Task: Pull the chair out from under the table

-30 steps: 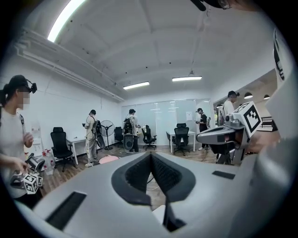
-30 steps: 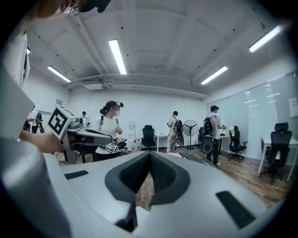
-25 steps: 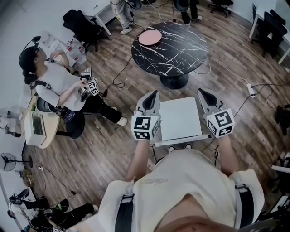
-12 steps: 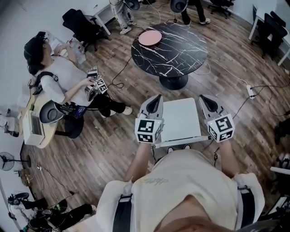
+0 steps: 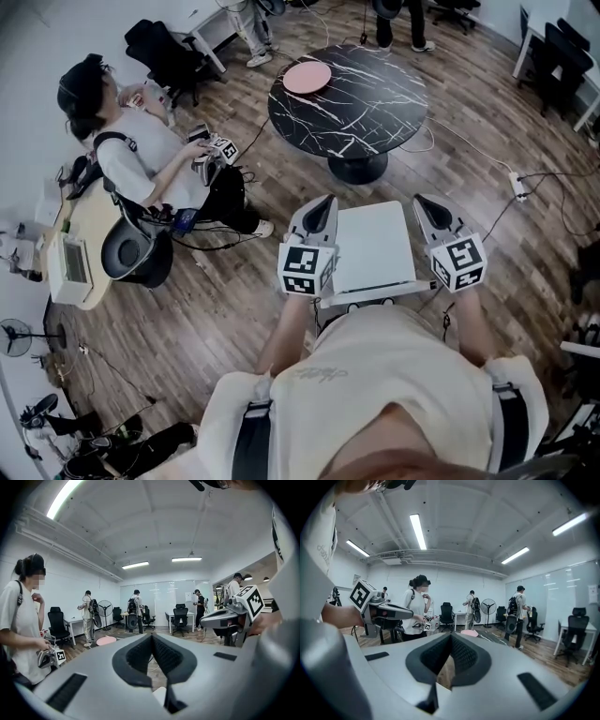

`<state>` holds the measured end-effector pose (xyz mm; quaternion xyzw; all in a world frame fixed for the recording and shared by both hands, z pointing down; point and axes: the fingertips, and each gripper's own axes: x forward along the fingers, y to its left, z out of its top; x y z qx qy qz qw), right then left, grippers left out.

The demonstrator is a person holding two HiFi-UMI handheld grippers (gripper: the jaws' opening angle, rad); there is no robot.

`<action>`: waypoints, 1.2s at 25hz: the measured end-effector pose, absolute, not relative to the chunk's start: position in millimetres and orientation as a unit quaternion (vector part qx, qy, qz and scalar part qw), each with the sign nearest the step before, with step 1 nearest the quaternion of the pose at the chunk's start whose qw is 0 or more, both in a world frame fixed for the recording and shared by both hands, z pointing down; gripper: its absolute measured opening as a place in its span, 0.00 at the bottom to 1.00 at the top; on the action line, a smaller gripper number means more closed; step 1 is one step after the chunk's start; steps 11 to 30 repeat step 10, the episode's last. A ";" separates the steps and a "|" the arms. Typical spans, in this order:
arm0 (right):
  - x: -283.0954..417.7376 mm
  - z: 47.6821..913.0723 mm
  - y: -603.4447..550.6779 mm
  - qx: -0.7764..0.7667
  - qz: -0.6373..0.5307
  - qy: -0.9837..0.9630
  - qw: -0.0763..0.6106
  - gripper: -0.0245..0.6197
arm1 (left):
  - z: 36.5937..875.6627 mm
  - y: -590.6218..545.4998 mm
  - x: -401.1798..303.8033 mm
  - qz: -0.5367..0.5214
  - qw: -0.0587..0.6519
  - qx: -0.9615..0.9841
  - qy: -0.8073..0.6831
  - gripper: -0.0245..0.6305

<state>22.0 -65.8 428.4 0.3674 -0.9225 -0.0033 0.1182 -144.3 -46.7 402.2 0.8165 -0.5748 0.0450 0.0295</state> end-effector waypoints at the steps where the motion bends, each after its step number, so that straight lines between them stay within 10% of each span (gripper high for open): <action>1: 21.5 428.3 -67.2 0.367 -0.004 -0.923 0.117 0.05 | 402.0 -47.5 -144.7 0.045 0.029 0.817 -0.575 0.06; 30: 17.4 429.8 -77.0 0.360 -0.011 -0.926 0.112 0.05 | 400.0 -61.4 -147.1 0.044 0.024 0.813 -0.580 0.06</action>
